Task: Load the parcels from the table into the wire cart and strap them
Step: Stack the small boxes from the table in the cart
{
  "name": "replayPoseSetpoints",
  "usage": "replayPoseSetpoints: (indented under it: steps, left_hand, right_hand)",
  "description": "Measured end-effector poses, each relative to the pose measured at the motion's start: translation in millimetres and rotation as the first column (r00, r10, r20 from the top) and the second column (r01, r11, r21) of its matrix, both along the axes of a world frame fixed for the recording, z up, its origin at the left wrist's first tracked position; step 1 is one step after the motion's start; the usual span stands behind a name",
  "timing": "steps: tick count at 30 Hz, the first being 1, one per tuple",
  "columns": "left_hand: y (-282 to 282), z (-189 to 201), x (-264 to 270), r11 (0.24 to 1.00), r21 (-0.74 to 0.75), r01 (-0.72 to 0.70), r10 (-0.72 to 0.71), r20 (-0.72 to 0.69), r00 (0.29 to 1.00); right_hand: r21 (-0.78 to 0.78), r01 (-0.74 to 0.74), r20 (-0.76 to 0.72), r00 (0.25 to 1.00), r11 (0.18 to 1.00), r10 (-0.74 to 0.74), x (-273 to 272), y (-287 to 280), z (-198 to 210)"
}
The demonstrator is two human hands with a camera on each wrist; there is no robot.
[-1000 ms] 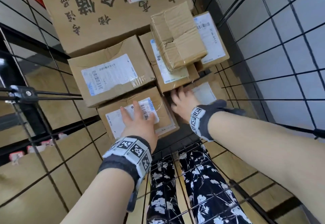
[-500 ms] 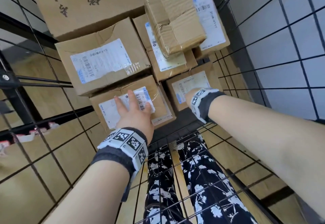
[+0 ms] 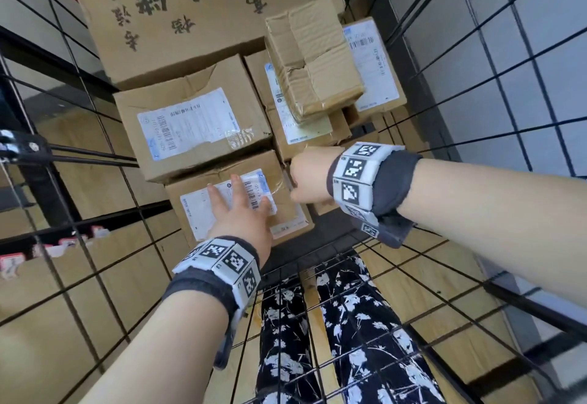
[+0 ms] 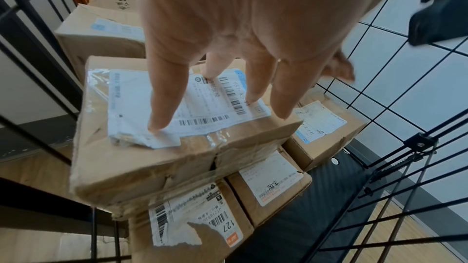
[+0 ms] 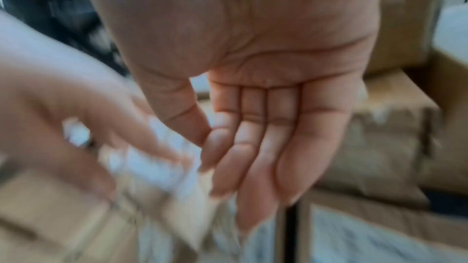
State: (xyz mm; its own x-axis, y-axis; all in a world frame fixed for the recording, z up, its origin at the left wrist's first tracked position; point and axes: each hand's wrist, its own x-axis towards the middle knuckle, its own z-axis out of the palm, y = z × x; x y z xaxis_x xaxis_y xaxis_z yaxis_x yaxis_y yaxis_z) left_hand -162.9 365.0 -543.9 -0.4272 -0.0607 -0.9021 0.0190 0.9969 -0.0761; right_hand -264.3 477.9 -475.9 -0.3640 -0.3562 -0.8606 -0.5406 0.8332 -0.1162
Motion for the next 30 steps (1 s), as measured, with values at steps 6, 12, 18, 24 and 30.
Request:
replayPoseSetpoints:
  steps: [6,12,18,24,30]
  left_hand:
    - [-5,-13,-1,0.993,0.012,0.120,-0.120,0.024,0.993]
    - [-3,-9,4,0.993,0.009,0.119,-0.119,-0.021,0.993]
    - [-4,4,6,0.998,0.057,-0.004,0.010,-0.101,0.995]
    - [-2,11,1,0.994,0.044,-0.097,0.100,-0.059,0.993]
    - [1,20,-1,0.988,0.045,-0.145,0.147,-0.054,0.988]
  right_hand:
    - [-0.476,0.107,-0.524,0.763,0.873,-0.379,-37,-8,55]
    - [-0.301,0.466,-0.460,0.694,0.832,-0.554,-71,0,25]
    - [-0.524,0.435,-0.286,0.720,0.732,-0.632,-63,5,35]
    - [-0.201,0.132,-0.211,0.962,0.971,-0.175,-36,19,65]
    - [0.161,-0.214,-0.277,0.927,0.963,0.253,8,39,42]
